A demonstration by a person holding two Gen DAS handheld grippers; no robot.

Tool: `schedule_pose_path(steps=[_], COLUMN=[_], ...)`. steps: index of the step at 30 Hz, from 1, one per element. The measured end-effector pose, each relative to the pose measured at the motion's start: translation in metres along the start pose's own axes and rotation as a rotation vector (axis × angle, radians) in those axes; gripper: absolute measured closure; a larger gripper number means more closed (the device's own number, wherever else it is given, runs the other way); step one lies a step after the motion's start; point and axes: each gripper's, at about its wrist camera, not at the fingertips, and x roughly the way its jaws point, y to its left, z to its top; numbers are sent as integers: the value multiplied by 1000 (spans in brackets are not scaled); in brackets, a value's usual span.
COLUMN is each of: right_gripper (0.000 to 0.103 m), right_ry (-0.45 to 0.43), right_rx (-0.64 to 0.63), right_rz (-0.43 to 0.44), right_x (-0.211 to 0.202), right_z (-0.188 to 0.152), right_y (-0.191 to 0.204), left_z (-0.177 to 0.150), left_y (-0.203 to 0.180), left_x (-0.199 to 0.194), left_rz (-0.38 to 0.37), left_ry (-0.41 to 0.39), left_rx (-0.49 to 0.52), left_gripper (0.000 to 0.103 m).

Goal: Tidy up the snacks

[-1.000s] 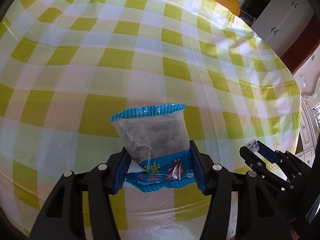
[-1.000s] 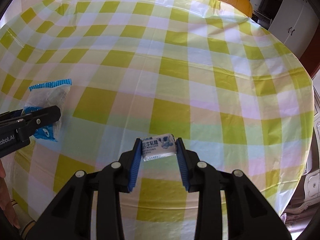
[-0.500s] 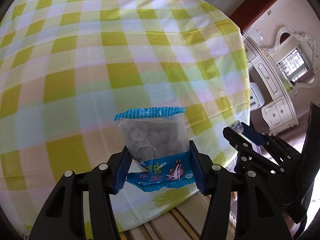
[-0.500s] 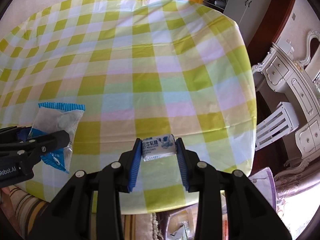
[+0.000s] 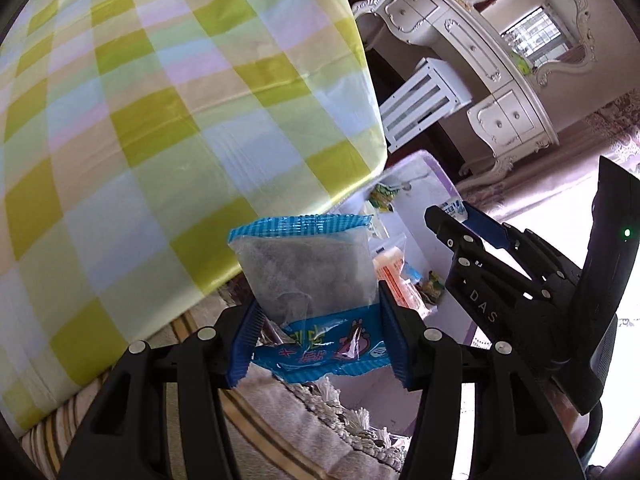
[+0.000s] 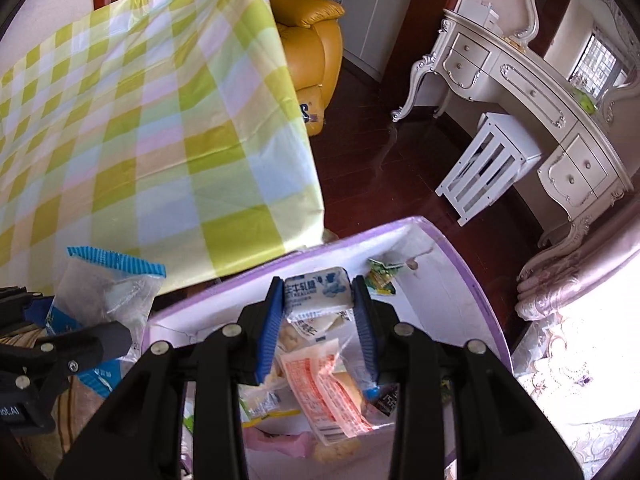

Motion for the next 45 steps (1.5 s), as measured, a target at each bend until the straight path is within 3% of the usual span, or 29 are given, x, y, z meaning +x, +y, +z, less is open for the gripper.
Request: schedule_pose_path(steps=[7, 14, 15, 17, 18, 22, 28, 35, 45], right_gripper=[68, 68, 65, 47, 40, 35, 35, 35, 35], right_ry=[46, 64, 64, 54, 47, 39, 34, 31, 29], right_rx=[59, 89, 88, 87, 84, 98, 113, 118, 136], right_rz=[-36, -58, -66, -75, -83, -81, -82, -85, -88], right_x=[12, 12, 11, 6, 3, -13, -42, -74, -80], right_z=[-31, -48, -49, -51, -52, -58, -69, -86, -96], right_y=[-35, -52, -51, -51, -50, -47, -44, -44, -53], left_z=[-11, -25, -26, -29, -32, -53, -86, -108, -107], left_y=[-26, -53, -54, -54, -52, -45, -37, -42, -41], left_x=[28, 38, 37, 30, 25, -1, -36, -53, -48], left_rz=[6, -17, -16, -28, -42, -76, -61, 31, 31], left_ry=[110, 158, 154, 133, 118, 92, -8, -100, -101], left_rx=[41, 104, 111, 99, 88, 18, 9, 20, -3], left_gripper=[51, 50, 49, 38, 27, 12, 10, 10, 6])
